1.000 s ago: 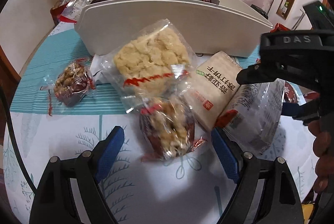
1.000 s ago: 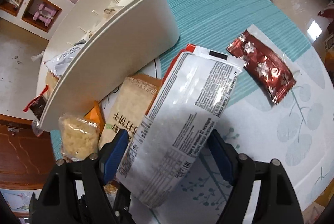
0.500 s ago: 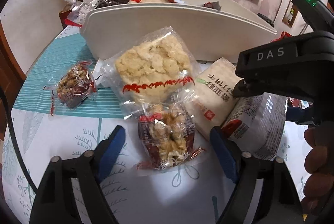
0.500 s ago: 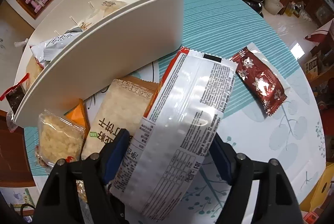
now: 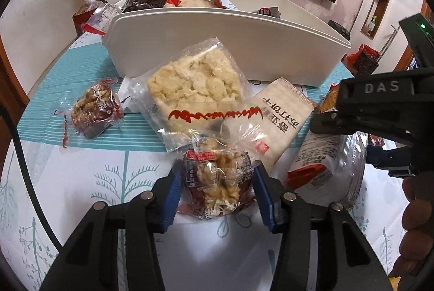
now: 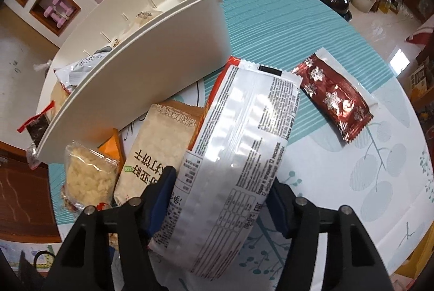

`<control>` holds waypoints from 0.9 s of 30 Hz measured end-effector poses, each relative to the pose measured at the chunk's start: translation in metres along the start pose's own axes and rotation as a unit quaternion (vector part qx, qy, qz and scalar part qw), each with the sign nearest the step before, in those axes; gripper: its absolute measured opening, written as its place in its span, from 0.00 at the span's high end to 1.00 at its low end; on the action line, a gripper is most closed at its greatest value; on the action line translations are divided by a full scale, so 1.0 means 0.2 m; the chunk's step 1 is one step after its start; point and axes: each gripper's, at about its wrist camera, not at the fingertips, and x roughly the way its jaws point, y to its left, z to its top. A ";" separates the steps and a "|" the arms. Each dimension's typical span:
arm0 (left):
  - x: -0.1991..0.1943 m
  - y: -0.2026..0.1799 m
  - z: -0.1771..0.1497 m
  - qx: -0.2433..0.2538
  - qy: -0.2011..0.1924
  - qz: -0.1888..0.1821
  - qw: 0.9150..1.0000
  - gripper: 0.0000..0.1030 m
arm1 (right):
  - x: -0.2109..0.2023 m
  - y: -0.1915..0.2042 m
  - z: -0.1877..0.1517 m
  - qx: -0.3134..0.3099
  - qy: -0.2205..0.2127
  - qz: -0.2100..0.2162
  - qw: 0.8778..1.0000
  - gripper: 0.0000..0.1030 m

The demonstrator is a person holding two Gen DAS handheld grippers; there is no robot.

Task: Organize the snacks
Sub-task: 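Grasp the white printed wafer bag with the right gripper while the left grasps the nut-cluster bag, then carry both bags over the white bin and open both grippers to drop them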

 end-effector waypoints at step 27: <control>-0.19 -0.02 0.03 0.017 0.020 -0.005 1.000 0.54 | -0.18 -0.16 -0.08 0.030 -0.009 0.060 0.998 0.45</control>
